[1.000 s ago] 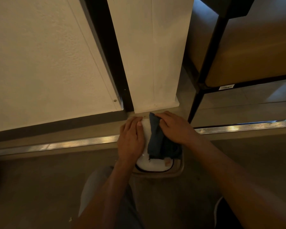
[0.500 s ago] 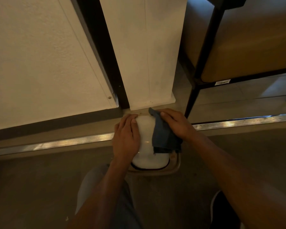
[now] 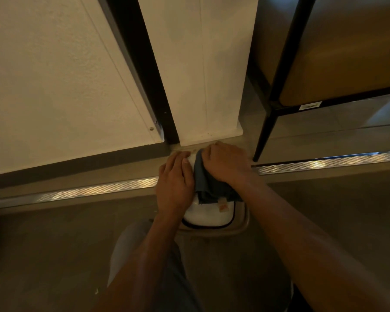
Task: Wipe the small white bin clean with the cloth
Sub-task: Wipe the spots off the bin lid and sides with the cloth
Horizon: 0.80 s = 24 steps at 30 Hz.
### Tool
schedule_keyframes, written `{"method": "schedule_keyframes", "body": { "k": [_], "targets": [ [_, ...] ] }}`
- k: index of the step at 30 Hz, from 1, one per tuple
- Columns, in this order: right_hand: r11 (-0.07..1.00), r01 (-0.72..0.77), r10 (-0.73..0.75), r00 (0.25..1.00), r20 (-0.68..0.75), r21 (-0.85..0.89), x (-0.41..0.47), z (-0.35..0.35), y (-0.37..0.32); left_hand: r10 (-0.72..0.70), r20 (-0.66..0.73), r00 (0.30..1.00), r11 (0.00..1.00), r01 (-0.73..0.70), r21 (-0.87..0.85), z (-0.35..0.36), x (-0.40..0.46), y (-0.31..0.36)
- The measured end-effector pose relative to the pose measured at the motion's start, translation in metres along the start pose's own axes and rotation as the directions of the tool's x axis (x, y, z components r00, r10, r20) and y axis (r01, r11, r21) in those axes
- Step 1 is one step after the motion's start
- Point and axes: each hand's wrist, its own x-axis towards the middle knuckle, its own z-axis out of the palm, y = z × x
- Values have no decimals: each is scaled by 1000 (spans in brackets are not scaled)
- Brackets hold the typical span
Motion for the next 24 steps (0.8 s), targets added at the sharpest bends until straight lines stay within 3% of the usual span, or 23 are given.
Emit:
{"method": "schedule_keyframes", "body": {
  "k": [5,10,15,18,21,24],
  "targets": [
    [900,294,-266,955,-129,321,-24,8,34,-7,41,999,1000,7,12,0,-3,-4],
    [834,192,-117,978,-173,517,-40,23,47,-42,65,997,999,41,16,2,-3,-8],
    [906,-113,94,993,67,409,-17,4,23,-22,58,998,999,20,35,0,-3,-4],
    [950,-223,198,972,129,221,4,-3,7,7,46,999,999,-9,36,-2,-3,-1],
    [979,-191,182,976,122,68,10,-4,-5,-11,30,999,999,10,43,-3,-2,1],
    [982,31,-38,999,34,188,-3,-3,10,2,33,999,999,-3,47,-2,-2,0]
  ]
}}
